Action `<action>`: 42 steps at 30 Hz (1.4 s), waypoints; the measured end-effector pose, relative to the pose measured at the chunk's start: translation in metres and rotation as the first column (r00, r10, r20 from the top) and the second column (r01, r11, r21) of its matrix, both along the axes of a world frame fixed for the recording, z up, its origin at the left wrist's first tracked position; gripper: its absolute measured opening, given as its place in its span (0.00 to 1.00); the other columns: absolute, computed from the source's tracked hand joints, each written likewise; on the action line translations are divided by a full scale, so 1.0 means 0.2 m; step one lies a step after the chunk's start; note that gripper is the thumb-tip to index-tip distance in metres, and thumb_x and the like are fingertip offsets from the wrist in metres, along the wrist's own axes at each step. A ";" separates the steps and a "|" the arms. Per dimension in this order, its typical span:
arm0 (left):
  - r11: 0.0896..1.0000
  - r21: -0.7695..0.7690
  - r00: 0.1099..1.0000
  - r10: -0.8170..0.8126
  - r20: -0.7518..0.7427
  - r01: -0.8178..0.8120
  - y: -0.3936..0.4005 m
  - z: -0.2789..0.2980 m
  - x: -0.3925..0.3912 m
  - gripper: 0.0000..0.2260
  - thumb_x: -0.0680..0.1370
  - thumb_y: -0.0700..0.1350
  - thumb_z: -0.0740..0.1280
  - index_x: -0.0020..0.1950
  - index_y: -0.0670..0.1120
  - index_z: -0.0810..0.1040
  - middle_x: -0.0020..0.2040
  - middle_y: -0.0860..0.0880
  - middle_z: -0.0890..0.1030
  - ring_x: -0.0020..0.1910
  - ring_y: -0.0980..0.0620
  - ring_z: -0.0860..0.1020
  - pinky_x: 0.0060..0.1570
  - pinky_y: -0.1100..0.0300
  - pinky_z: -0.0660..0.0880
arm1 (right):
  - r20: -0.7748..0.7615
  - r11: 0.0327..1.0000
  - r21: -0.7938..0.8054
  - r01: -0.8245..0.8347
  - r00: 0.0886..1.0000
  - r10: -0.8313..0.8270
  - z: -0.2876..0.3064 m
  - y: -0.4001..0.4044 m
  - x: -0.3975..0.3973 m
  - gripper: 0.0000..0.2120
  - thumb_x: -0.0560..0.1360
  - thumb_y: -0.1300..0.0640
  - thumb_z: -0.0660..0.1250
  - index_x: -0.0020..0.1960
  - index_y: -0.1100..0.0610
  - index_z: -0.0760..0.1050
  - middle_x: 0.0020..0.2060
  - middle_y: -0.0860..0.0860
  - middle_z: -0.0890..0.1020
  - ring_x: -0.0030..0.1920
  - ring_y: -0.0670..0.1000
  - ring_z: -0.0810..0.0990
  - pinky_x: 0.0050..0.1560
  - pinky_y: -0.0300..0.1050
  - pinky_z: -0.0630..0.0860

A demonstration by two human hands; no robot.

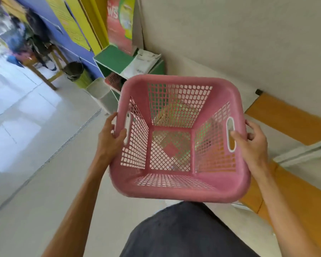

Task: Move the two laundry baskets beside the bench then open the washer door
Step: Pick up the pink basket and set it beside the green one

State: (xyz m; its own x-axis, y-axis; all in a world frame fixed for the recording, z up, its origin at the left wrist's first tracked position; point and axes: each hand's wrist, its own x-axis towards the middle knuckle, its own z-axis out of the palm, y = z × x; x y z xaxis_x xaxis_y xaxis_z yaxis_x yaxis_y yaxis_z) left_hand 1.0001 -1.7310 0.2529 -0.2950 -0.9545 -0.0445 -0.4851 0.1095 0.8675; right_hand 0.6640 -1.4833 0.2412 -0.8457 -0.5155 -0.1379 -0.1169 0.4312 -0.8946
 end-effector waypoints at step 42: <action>0.781 0.303 0.456 -0.580 0.675 0.546 -1.56 -2.14 -1.34 0.23 0.80 0.39 0.62 0.75 0.43 0.62 0.49 0.32 0.82 0.45 0.31 0.82 0.48 0.37 0.79 | 0.116 0.623 0.763 0.172 0.912 -0.394 -2.11 -1.08 -0.38 0.17 0.82 0.57 0.63 0.66 0.66 0.68 0.49 0.62 0.84 0.39 0.62 0.84 0.31 0.50 0.78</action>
State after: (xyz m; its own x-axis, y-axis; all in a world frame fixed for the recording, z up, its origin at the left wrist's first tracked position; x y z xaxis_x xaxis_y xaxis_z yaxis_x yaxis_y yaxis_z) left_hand 0.7312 -2.0425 -0.1747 -0.6240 -0.5846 -0.5185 -0.7715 0.5667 0.2893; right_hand 0.5875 -1.6983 -0.1814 -0.8084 0.1047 -0.5792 0.3008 0.9193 -0.2538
